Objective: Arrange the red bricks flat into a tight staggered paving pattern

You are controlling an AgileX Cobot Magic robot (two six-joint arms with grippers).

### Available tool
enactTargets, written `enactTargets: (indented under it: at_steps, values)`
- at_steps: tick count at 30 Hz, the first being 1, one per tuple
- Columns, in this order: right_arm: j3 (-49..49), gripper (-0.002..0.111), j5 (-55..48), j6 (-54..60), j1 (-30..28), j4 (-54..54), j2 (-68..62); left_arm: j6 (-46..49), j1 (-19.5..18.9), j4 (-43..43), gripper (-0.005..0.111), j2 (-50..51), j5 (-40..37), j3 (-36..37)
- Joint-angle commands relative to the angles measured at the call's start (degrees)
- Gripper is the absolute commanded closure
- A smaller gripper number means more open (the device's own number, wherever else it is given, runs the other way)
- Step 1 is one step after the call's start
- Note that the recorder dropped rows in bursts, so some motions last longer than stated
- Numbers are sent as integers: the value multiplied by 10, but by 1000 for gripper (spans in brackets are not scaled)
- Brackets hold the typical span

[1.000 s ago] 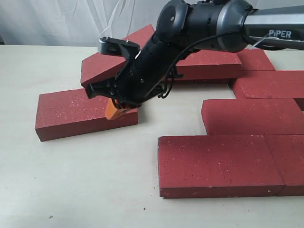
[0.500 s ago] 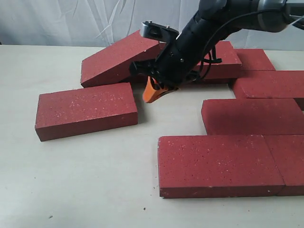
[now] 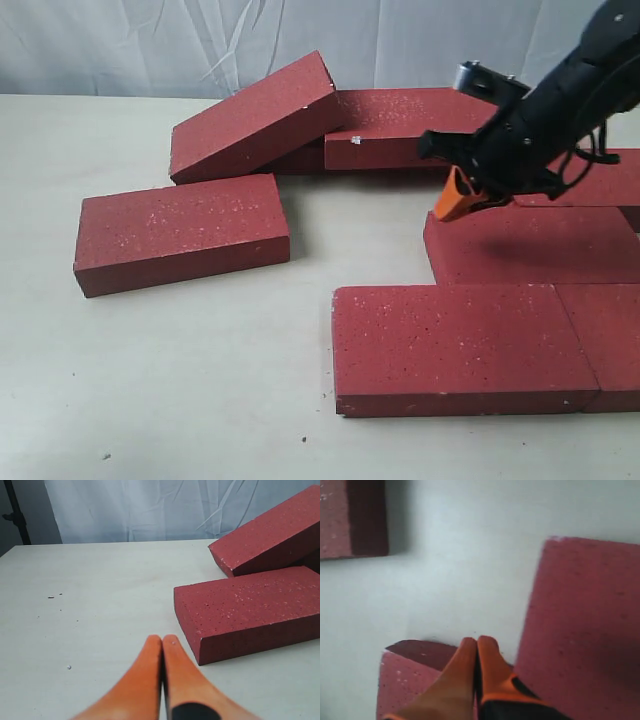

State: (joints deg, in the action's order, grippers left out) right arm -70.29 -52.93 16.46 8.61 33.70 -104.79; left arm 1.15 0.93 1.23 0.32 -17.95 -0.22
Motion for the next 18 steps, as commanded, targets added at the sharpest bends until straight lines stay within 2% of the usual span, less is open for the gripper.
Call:
enactTargets:
  at_steps: [1, 13, 15, 18]
  values:
    - [33, 109, 16, 9, -86, -2, 63, -3, 3, -2, 107, -3, 5, 2]
    - [33, 109, 17, 9, -98, -17, 96, -3, 3, -12, 107, -3, 8, 2]
    - [33, 109, 18, 9, -98, -16, 96, -3, 3, -12, 107, -3, 37, 2]
    - [33, 109, 18, 9, -98, -15, 96, -1, 3, -12, 107, -3, 132, 2]
